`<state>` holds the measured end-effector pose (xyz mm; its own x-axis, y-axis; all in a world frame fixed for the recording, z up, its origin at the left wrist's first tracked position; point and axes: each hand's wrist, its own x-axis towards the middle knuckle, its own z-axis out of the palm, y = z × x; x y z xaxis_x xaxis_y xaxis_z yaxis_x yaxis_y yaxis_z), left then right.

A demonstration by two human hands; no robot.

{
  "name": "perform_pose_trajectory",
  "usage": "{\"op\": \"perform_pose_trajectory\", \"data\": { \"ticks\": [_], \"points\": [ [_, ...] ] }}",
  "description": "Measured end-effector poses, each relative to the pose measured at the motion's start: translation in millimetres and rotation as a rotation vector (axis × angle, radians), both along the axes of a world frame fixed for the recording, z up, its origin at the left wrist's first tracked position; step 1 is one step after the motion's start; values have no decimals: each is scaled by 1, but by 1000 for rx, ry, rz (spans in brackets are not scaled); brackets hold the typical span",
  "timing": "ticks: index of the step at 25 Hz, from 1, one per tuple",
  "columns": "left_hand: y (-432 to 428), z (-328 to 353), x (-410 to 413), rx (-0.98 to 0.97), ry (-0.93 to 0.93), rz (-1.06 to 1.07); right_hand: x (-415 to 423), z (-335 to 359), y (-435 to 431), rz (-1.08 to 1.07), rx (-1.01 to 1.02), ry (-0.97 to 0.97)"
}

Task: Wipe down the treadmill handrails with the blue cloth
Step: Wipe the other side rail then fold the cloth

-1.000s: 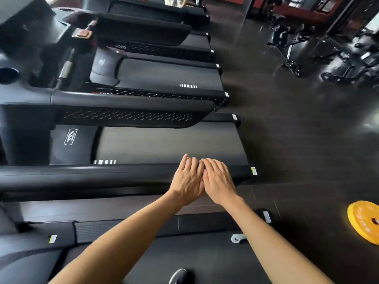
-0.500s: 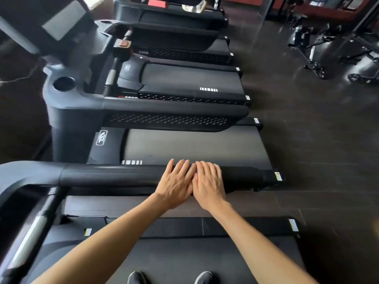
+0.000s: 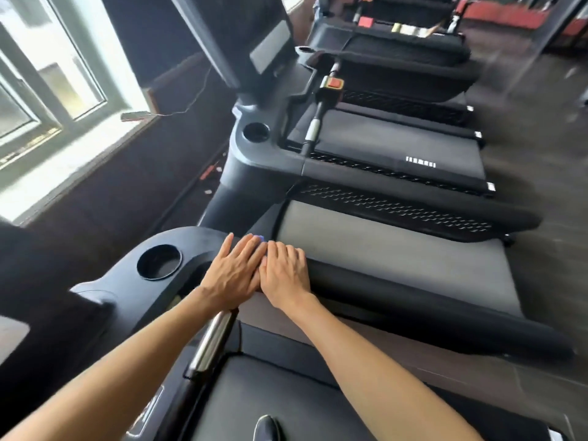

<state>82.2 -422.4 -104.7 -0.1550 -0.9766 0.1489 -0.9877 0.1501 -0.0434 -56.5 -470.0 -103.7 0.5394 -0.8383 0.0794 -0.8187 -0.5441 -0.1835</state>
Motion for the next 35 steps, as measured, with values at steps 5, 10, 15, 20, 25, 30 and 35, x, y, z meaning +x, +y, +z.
{"op": "perform_pose_trajectory", "data": {
  "ticks": [5, 10, 15, 20, 25, 30, 35],
  "points": [
    [3, -3, -5, -6, 23, 59, 3, 0, -4, 54, 18, -8],
    [-13, -3, -63, 7, 21, -17, -62, -1, -8, 5, 10, -38],
    [-29, -4, -181, 39, 53, -122, -184, -2, -11, -76, -25, -22],
    [-51, -8, -331, 83, 52, -229, -336, 0, -13, -203, -69, 23],
    [-71, -7, -456, 106, 37, -316, -463, -4, -20, -318, -63, 59],
    [-73, -5, -493, 134, 53, -337, -499, -6, -21, -368, -87, 51],
    [-73, -6, -449, 61, 29, -385, -458, -10, -18, -396, -144, 15]
  ]
}}
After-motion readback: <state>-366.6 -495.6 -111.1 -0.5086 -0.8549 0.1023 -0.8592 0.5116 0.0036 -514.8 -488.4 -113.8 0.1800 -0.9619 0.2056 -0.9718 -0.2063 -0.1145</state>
